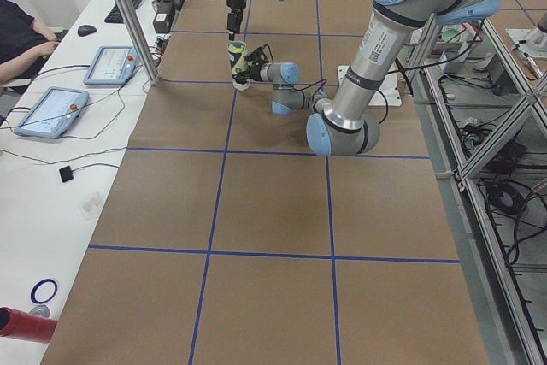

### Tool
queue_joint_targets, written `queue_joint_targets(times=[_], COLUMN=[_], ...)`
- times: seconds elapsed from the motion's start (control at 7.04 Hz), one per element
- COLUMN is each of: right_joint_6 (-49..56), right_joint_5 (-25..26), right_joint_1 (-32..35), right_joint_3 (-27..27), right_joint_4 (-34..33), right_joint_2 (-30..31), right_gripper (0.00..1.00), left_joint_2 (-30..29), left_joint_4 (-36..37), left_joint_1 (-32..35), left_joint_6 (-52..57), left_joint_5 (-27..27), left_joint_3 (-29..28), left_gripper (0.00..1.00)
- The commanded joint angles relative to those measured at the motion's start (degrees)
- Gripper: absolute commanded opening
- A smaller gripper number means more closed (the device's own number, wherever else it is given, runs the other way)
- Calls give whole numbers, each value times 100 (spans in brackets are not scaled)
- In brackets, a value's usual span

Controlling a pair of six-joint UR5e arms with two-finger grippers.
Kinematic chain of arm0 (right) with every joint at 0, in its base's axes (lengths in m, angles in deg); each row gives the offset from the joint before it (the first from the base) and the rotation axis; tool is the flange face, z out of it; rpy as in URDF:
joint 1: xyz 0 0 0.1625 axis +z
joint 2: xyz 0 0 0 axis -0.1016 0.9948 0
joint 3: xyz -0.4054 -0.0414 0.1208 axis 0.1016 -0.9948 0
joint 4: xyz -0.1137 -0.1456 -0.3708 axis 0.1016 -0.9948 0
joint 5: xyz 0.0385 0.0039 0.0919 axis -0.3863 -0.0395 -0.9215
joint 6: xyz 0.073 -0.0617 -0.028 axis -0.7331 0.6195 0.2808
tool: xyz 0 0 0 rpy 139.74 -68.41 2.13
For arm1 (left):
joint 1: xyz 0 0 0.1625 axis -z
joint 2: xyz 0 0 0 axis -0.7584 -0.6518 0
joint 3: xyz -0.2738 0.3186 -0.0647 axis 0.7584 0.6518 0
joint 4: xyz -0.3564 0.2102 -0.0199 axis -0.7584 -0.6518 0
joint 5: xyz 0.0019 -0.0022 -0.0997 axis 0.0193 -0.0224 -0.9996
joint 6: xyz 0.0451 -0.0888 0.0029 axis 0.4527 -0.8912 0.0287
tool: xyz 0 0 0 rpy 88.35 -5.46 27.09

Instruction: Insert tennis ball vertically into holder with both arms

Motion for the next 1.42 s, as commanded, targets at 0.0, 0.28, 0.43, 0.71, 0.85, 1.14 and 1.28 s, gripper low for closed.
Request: queue_joint_targets(times=[0.0,0.28,0.43,0.71,0.85,1.14,1.28], right_joint_6=[1,1,1,1,1,10,10], right_joint_5=[-3,-12,-12,-3,-3,-3,-3], right_joint_1=[4,13,13,13,13,30,31], right_joint_3=[72,73,81,81,81,107,116], right_joint_4=[0,0,0,0,0,0,0], right_joint_2=[15,16,24,33,51,51,51], right_gripper=[99,99,99,99,99,99,99], left_joint_2=[9,0,9,9,9,9,9], left_joint_4=[3,3,3,3,3,3,12], left_joint_1=[0,0,0,0,0,9,18], left_joint_6=[0,0,17,18,18,18,18], left_joint_5=[0,0,18,18,18,18,9], left_joint_3=[-9,-36,-36,-45,-45,-36,-18], left_gripper=[75,76,94,99,99,99,99])
